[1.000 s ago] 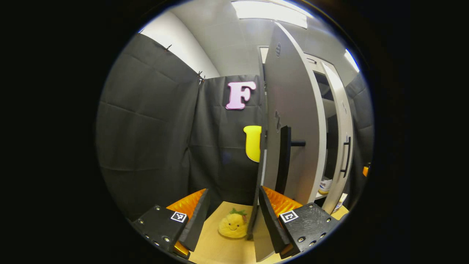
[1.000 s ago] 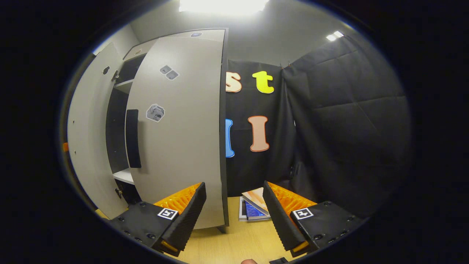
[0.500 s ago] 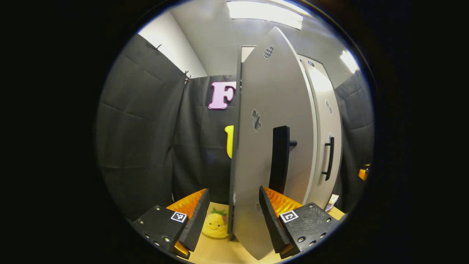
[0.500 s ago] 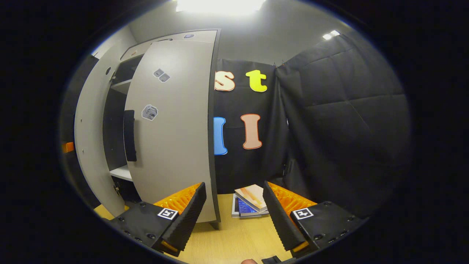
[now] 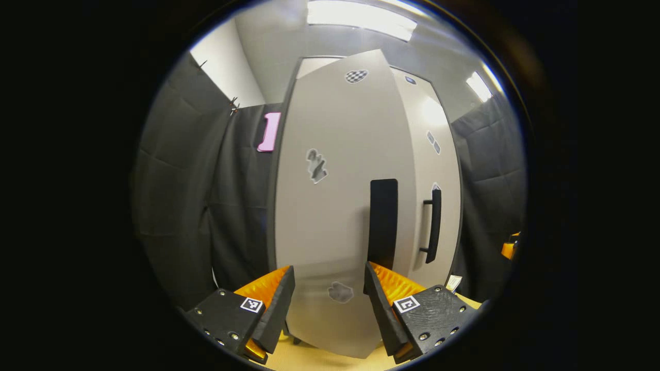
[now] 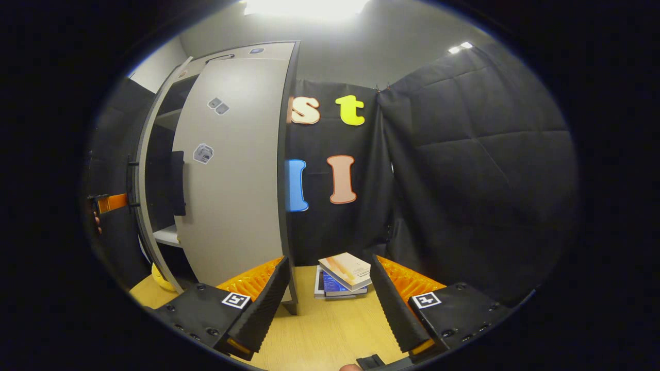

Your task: Grab one shoe with the right hand and put it into the shoe cabinet, grab the other shoe with the left hand and put it into the shoe cabinet; then close the right door with the right hand and the left door with the left hand.

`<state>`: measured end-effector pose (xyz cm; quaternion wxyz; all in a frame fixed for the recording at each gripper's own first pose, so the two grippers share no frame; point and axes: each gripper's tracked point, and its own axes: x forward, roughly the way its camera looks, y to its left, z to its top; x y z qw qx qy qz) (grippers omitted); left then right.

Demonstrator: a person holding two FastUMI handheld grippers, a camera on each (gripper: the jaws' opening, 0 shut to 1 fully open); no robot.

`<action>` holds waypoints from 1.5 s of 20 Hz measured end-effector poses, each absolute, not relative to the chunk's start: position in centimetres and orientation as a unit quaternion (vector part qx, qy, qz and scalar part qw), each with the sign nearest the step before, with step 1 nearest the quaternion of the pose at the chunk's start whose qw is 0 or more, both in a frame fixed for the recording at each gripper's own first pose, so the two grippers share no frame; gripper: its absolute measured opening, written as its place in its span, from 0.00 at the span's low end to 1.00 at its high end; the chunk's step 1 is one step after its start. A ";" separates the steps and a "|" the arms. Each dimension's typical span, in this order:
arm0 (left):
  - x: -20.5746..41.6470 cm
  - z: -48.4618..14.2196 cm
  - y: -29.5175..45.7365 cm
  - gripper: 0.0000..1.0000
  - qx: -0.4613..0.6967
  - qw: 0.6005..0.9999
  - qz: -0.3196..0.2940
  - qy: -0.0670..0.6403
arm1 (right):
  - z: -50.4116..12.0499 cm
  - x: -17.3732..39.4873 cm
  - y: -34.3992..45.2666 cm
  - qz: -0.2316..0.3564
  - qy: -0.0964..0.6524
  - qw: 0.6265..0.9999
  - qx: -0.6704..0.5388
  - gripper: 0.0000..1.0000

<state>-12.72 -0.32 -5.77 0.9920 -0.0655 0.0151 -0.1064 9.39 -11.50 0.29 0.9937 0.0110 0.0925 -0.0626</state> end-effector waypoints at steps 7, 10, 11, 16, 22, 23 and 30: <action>-12.4 -5.9 -1.0 0.72 -0.063 0.993 -0.099 0.007 | 0.2 8.9 -10.9 -0.036 0.094 0.995 0.008 0.98; -13.1 -5.1 -0.7 0.72 -0.045 0.995 -0.086 -0.004 | 0.4 9.1 -9.8 -0.005 0.087 0.996 0.016 0.98; -13.6 -4.6 -0.3 0.72 -0.038 0.996 -0.078 -0.010 | 0.5 8.9 -9.3 0.008 0.083 0.996 0.018 0.98; -18.8 -3.1 1.0 0.72 -0.028 0.997 -0.076 -0.020 | 1.8 6.9 -6.9 0.043 0.057 0.997 0.018 0.96; -24.9 -3.6 4.3 0.72 -0.031 0.996 -0.082 -0.005 | 3.9 4.4 -3.4 0.055 0.035 0.998 0.020 0.98; -25.7 -3.9 4.9 0.72 -0.030 0.996 -0.083 -0.003 | 4.1 3.8 -3.1 0.055 0.033 0.998 0.019 0.97; -30.1 -5.9 9.1 0.73 -0.033 0.996 -0.079 0.017 | 4.7 -0.9 -0.8 0.043 0.023 0.999 0.009 0.97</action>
